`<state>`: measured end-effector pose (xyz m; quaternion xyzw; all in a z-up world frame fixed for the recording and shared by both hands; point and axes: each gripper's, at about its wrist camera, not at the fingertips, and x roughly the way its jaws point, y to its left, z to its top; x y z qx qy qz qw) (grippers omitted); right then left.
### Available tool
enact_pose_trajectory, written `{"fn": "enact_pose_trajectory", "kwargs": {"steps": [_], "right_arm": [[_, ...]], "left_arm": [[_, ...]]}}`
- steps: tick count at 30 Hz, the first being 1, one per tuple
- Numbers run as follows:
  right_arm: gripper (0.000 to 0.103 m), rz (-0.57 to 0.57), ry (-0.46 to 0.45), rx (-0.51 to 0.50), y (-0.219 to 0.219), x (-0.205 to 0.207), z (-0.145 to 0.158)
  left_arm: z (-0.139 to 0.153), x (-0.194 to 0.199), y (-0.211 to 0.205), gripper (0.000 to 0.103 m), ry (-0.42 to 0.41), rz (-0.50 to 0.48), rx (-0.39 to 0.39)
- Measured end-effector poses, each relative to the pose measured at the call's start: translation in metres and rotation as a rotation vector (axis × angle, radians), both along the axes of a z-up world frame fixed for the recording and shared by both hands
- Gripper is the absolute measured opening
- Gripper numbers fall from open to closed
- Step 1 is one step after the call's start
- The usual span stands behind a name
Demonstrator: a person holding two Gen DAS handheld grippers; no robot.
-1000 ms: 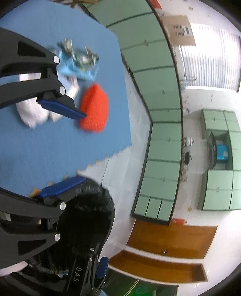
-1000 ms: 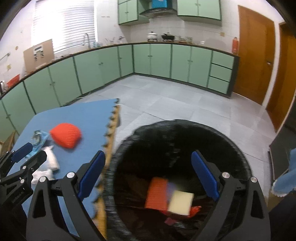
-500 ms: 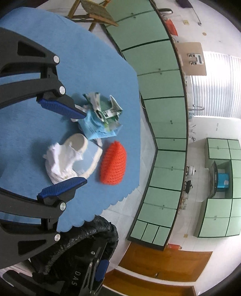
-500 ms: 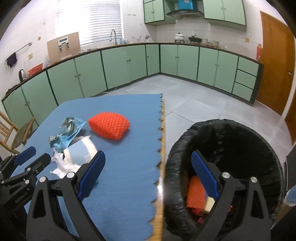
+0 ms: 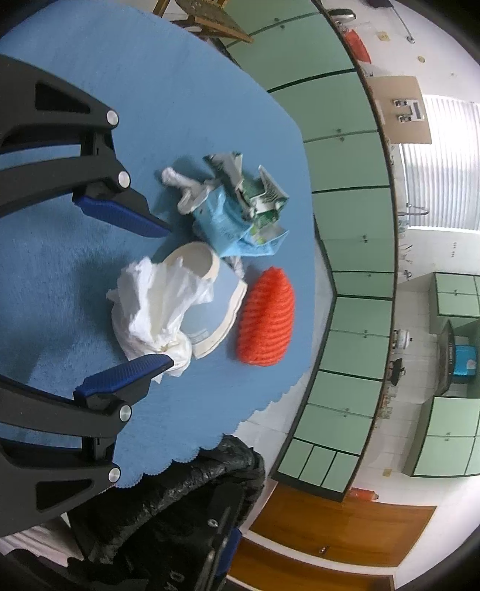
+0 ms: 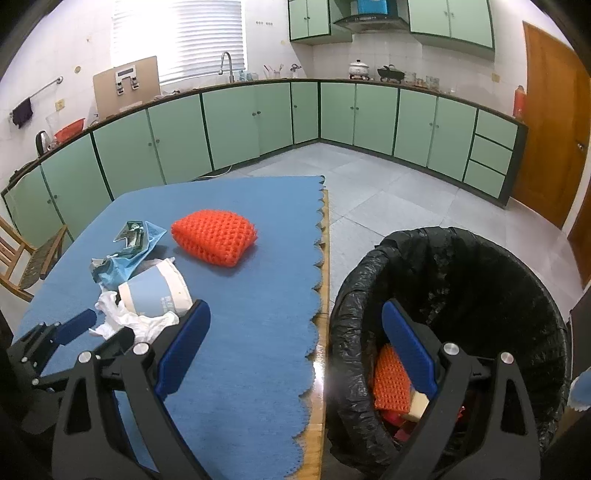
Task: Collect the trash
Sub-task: 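Return to the mat and grasp the white tissue with the left gripper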
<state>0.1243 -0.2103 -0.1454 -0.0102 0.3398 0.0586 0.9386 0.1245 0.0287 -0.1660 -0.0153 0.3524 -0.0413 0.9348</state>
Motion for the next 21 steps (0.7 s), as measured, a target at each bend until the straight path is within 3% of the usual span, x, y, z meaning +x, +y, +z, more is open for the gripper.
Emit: {"fn": "enact_pose_trajectory", "kwargs": {"steps": [4, 9, 12, 21], "right_arm": [[0.091, -0.002, 0.003, -0.006, -0.003, 0.001, -0.002], [0.091, -0.001, 0.004, -0.013, -0.004, 0.002, -0.002], [0.091, 0.003, 0.007, -0.014, -0.002, 0.002, -0.002], [0.091, 0.026, -0.011, -0.011, 0.005, 0.000, 0.007]], "left_arm": [[-0.007, 0.006, -0.007, 0.063, 0.020, -0.016, 0.002], [-0.012, 0.008, -0.014, 0.032, 0.040, -0.045, 0.005], [-0.011, 0.006, -0.018, 0.023, 0.035, -0.059, 0.011], [0.012, -0.005, -0.014, 0.017, -0.015, -0.068, -0.025]]}}
